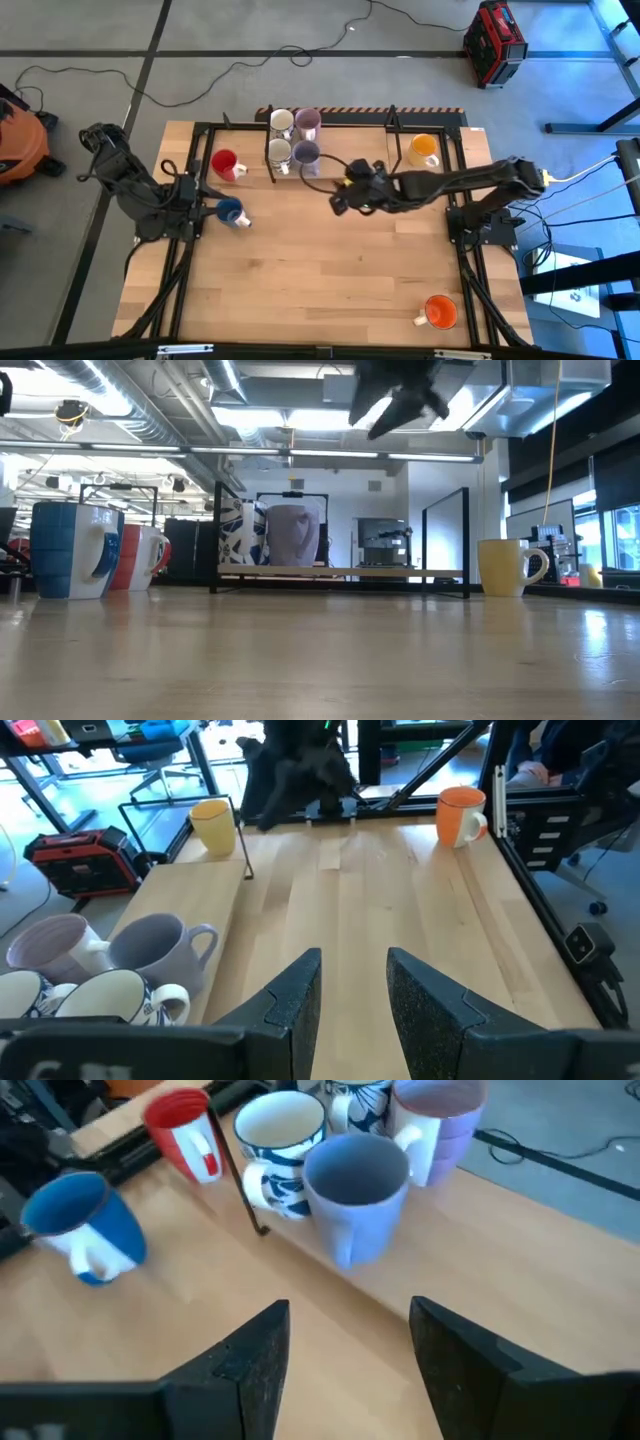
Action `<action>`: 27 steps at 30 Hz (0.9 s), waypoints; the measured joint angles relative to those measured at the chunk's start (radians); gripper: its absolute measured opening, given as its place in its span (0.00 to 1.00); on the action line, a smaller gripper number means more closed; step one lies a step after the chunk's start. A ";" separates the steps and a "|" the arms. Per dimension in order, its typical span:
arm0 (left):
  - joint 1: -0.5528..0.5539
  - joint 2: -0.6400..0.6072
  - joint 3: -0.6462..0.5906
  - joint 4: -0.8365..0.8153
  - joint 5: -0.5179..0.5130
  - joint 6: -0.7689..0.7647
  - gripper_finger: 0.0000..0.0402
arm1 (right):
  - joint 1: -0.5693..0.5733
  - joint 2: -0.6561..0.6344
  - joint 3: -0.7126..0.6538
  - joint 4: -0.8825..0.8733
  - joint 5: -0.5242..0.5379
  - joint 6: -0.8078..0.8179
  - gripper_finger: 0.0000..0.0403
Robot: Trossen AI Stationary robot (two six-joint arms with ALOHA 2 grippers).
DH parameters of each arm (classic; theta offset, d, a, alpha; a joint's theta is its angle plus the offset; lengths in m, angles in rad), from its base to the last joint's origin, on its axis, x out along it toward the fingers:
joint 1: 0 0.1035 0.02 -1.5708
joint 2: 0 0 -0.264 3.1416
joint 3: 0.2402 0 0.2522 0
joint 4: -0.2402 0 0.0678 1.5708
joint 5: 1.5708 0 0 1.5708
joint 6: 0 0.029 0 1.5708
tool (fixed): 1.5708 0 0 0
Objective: Place coffee mugs
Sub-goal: Put the yellow mug on the shelf
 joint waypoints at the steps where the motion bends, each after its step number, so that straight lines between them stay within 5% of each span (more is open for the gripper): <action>1: 0.000 0.003 0.000 0.000 0.000 0.001 0.27 | 0.014 -0.019 0.000 -0.036 0.003 0.022 0.49; 14: 0.125 0.079 0.001 0.057 -0.019 0.011 0.27 | 0.104 -0.313 -0.069 -0.649 0.097 0.336 0.49; 27: 0.398 0.175 0.000 0.122 0.000 0.035 0.27 | -0.086 -0.727 -0.479 -0.643 -0.009 0.419 0.49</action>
